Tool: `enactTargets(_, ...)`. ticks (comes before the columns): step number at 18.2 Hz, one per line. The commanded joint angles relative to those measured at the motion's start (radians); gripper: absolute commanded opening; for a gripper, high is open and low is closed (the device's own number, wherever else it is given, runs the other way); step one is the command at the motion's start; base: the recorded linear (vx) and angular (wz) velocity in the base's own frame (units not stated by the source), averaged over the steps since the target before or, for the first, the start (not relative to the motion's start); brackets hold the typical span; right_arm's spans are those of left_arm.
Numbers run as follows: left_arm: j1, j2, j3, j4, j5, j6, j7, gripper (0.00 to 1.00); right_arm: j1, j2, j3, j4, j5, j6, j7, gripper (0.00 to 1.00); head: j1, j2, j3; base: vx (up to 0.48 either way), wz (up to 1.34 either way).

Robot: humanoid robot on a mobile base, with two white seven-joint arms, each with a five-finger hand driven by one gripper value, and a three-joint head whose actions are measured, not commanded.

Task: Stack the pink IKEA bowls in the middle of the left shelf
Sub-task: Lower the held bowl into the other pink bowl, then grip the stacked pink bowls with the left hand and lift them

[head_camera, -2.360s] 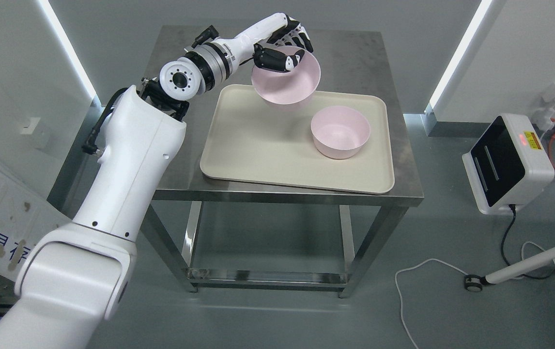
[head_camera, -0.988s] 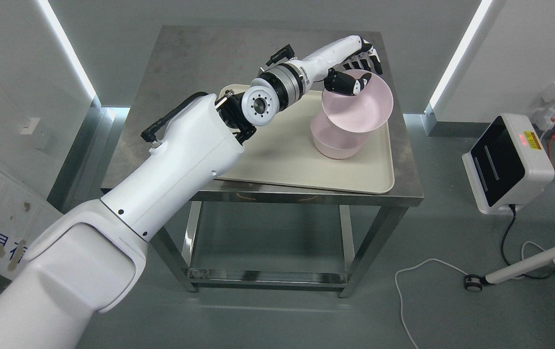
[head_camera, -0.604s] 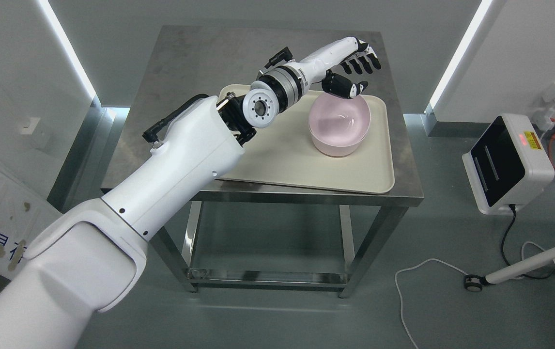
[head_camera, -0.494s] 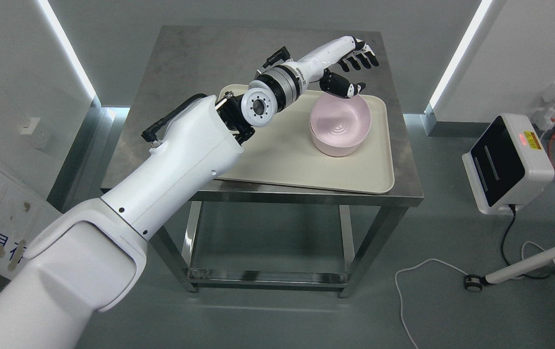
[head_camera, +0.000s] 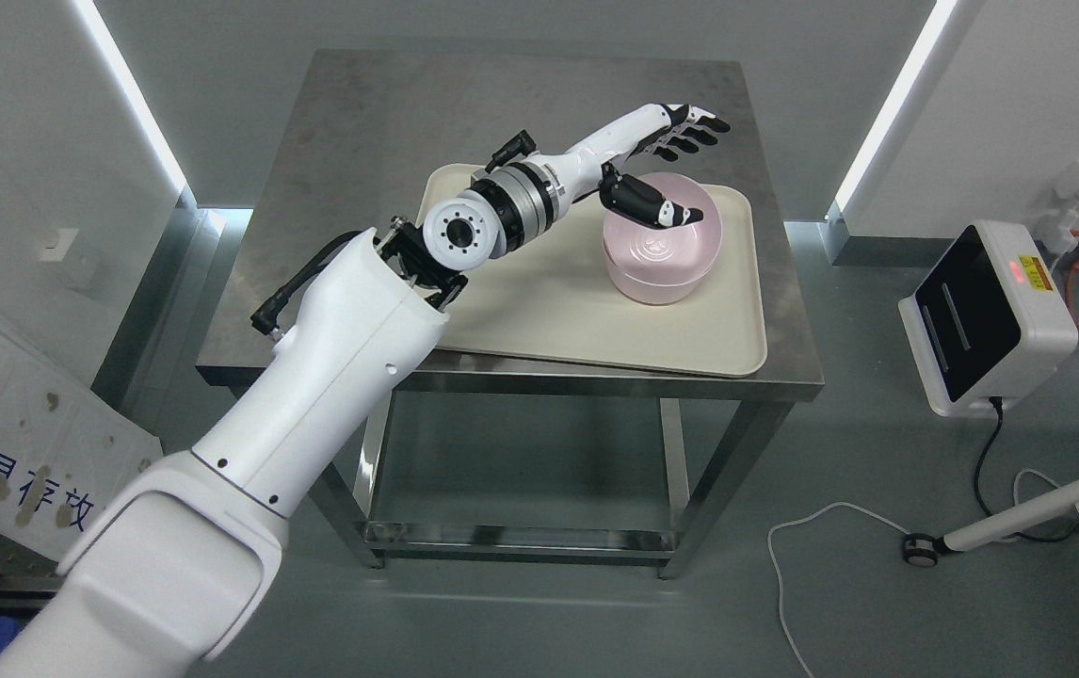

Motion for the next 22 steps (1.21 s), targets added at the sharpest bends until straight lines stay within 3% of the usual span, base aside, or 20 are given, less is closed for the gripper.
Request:
enactTargets(1,0.222,0.050,0.300,-0.392,0.016,-0.001,-0.026,0.76,0.029,-0.017,-0.011,-0.034,-0.045,0.000,0.000,1.00,0.0000,0.000,0.000,0.000,0.00)
enactTargets(4,0.242,0.060,0.246,-0.435,-0.020,-0.052,-0.024,0.76,0.029,-0.017,-0.011,-0.034,-0.045,0.000,0.000,1.00,0.0000,0.000,0.000,0.000,0.00)
enactTargets(8,0.308,0.033,0.171,-0.437,-0.347,-0.181,-0.024,0.76,0.029,-0.017,-0.011,-0.034,-0.045,0.000,0.000,1.00,0.0000,0.000,0.000,0.000,0.00)
enactTargets(13,0.299,0.012,0.038,-0.403,-0.672,-0.167,-0.024,0.76,0.029,-0.017,-0.012,-0.034,-0.045,0.000,0.000,1.00,0.0000,0.000,0.000,0.000,0.00)
enactTargets(22,0.159,0.012,-0.028,-0.204,-0.740,-0.064,-0.029,0.75,0.029,-0.017,-0.011,-0.034,-0.045,0.000,0.000,1.00,0.0000,0.000,0.000,0.000,0.00)
